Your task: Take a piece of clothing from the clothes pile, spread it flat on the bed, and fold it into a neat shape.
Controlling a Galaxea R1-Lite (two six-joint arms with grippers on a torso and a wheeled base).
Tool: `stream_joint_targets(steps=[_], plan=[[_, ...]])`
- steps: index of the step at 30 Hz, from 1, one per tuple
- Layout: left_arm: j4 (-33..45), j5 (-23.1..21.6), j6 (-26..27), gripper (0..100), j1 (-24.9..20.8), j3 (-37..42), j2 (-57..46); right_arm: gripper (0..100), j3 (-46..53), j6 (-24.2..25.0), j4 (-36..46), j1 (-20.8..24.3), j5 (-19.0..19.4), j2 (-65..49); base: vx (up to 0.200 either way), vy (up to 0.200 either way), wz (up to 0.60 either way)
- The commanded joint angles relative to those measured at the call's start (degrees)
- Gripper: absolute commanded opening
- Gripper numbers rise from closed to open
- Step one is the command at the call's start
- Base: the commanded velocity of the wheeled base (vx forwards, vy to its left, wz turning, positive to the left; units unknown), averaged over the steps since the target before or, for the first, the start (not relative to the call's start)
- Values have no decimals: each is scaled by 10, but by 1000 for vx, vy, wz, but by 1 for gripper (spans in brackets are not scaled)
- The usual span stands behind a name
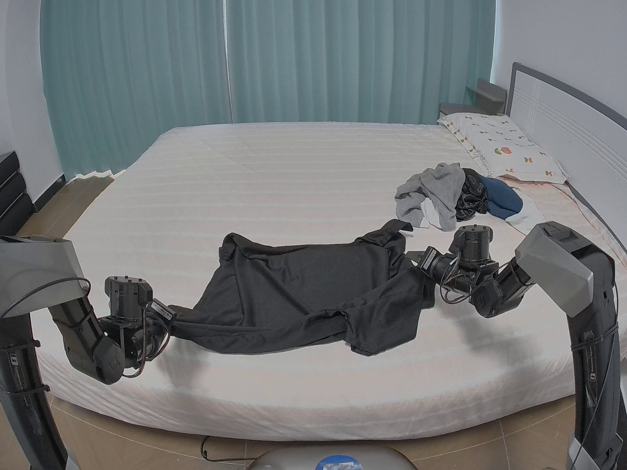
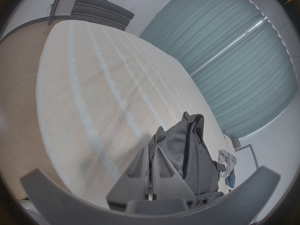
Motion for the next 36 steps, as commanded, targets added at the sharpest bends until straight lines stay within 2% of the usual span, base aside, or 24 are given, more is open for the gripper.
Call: stream_joint_targets(steps=[1,6,9,13,18,22,28,36], plan=[[-1,-1,-1,0,-1,1,5,100,41,-1,-1,-9,17,-39,0,0,0],[-1,-1,-1,0,-2,4,4,100,102,1,3,-30,40,-96,0,0,0],[-1,-1,-1,0,-2,5,3,100,182,0,-1,-32,69,-141,0,0,0],[-1,-1,-1,0,-3,6,3,100,255,3,-1,-24,98,-170,0,0,0],[-1,-1,-1,0,-3,9,2,100,311,5,-2,1,100,-166,0,0,0],[0,-1,-1,0,-3,9,1,100,317,9,-2,23,99,-152,0,0,0],[0,-1,-1,0,-3,10,0,100,296,49,-1,55,93,-129,0,0,0],[0,-2,-1,0,-3,10,0,100,277,49,7,60,91,-107,0,0,0]])
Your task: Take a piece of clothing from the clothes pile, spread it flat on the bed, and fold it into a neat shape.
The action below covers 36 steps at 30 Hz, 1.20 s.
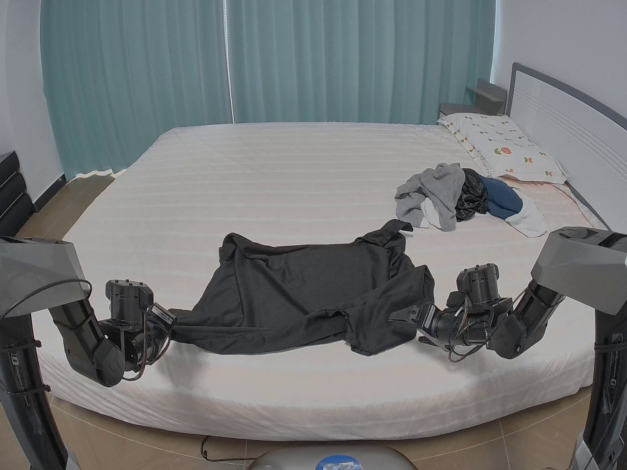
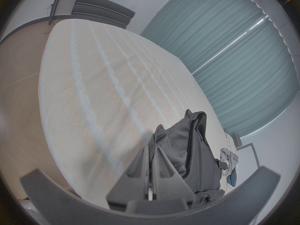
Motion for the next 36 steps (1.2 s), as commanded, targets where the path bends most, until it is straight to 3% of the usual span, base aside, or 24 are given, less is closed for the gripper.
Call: stream_joint_targets(steps=[1,6,7,15,19,29,36], plan=[[0,0,0,0,0,0,-1,100,-13,0,2,3,-3,21,0,0,0],[0,0,0,0,0,0,-1,100,-41,-1,3,10,-35,46,0,0,0],[0,0,0,0,0,0,-1,0,-42,-1,3,11,-35,47,0,0,0],[0,0,1,0,0,1,-1,0,-33,-3,4,20,-39,40,0,0,0],[4,-1,9,0,0,10,-4,0,-4,-6,9,1,-40,-1,0,0,0],[13,-2,95,0,-13,59,-14,0,115,-35,17,-50,-11,-102,0,0,0],[72,-3,135,0,-19,77,-50,0,188,-73,39,-78,1,-164,0,0,0]])
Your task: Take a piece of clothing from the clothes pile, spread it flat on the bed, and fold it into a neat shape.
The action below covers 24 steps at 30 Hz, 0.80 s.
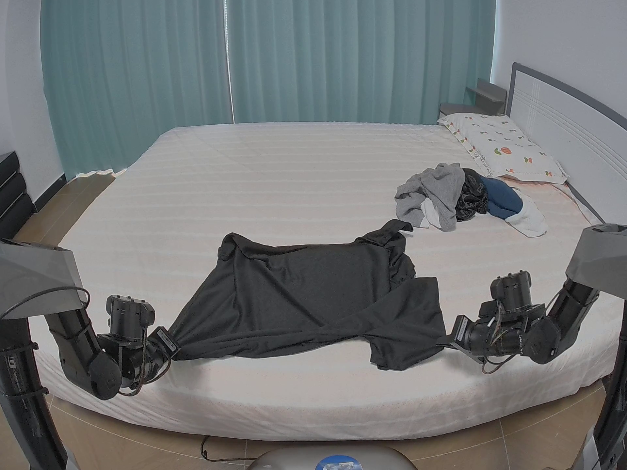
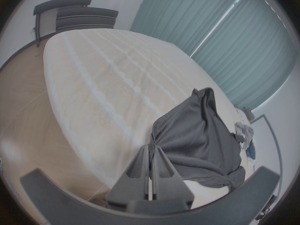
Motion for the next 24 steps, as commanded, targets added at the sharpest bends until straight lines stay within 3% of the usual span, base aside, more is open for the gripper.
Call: stream_joint_targets(steps=[1,5,11,24], plan=[[29,-1,12,0,-5,13,-30,0,43,-17,16,-21,5,-61,0,0,0],[101,-2,30,0,-5,17,-57,0,85,-60,59,-33,17,-104,0,0,0],[123,-3,43,0,-24,29,-54,0,136,-101,65,-35,19,-110,0,0,0],[167,-3,65,0,-49,42,-49,0,154,-136,102,-30,17,-85,0,0,0]])
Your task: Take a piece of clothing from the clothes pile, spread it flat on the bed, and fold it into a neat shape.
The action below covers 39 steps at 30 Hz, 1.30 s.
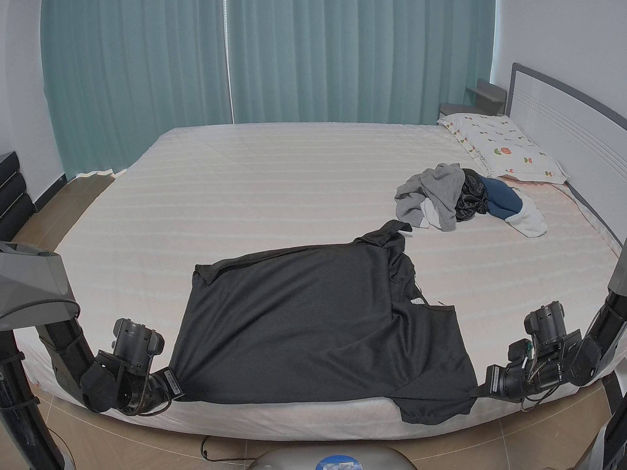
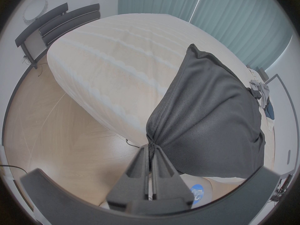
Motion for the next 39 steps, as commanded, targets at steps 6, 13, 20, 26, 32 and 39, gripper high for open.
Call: stream_joint_targets(steps=[6,13,20,26,32,39], plan=[[-7,-6,-2,100,-2,-4,19,100,-9,-1,-4,5,1,45,0,0,0],[-7,-12,-5,100,0,-10,12,100,-53,15,-5,2,6,45,0,0,0],[-29,-13,-7,100,8,-20,-9,100,-86,54,-5,3,6,20,0,0,0],[-42,-14,-11,100,20,-23,-9,100,-96,70,-8,0,24,15,0,0,0],[-44,-18,-11,100,31,-30,-10,100,-95,77,-12,1,39,14,0,0,0],[-38,-21,-48,100,33,-51,-10,100,-94,93,-26,1,39,13,0,0,0]])
